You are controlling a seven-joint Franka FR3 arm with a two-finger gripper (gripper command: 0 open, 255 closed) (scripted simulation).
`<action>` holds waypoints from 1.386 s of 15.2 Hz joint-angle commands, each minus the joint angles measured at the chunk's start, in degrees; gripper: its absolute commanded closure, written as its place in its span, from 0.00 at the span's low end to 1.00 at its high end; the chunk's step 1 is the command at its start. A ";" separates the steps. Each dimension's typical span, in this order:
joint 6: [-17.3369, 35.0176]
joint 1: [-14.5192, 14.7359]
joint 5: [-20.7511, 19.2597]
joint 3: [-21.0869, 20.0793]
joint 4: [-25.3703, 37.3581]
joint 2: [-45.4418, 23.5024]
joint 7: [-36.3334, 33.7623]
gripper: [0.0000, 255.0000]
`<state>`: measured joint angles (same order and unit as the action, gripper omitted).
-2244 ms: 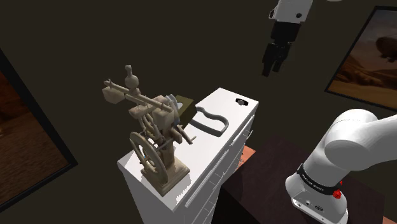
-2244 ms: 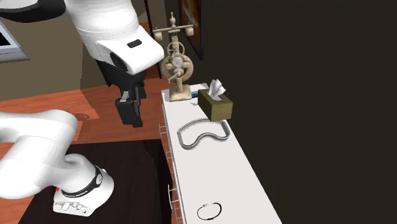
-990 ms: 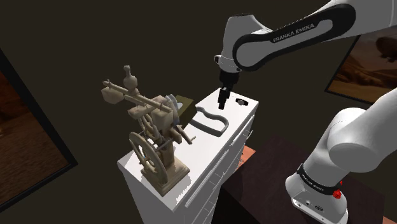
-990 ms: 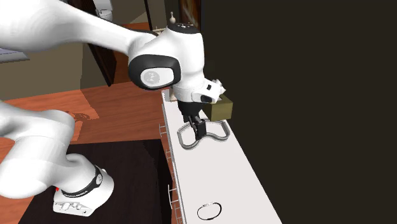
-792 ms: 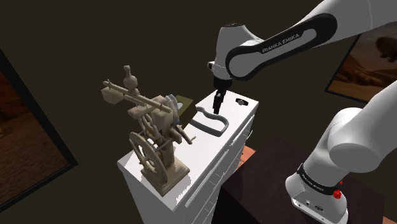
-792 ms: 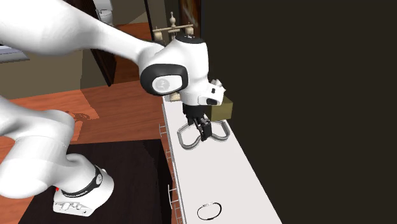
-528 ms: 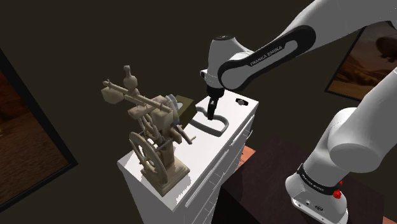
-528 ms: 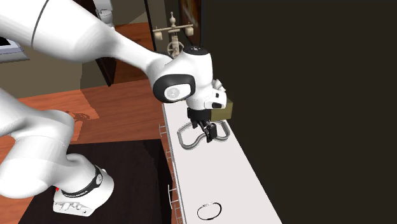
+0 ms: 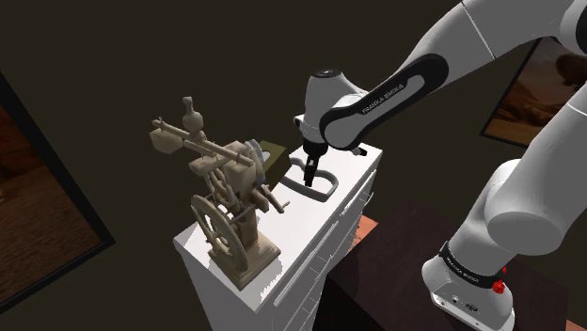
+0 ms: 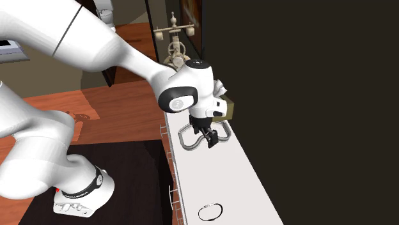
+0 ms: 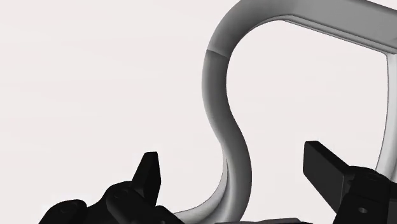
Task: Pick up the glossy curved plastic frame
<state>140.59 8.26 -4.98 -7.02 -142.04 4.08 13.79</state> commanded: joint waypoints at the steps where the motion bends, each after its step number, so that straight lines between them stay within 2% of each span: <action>1: 0.30 -0.01 -0.05 0.00 -0.14 -0.13 -0.04 1.00; 10: 0.33 -0.02 -0.07 -0.02 -0.11 -0.19 -0.07 1.00; 21: -8.77 0.29 1.62 0.17 3.21 5.69 1.55 1.00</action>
<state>132.63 8.55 -3.46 -6.90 -139.43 9.41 15.18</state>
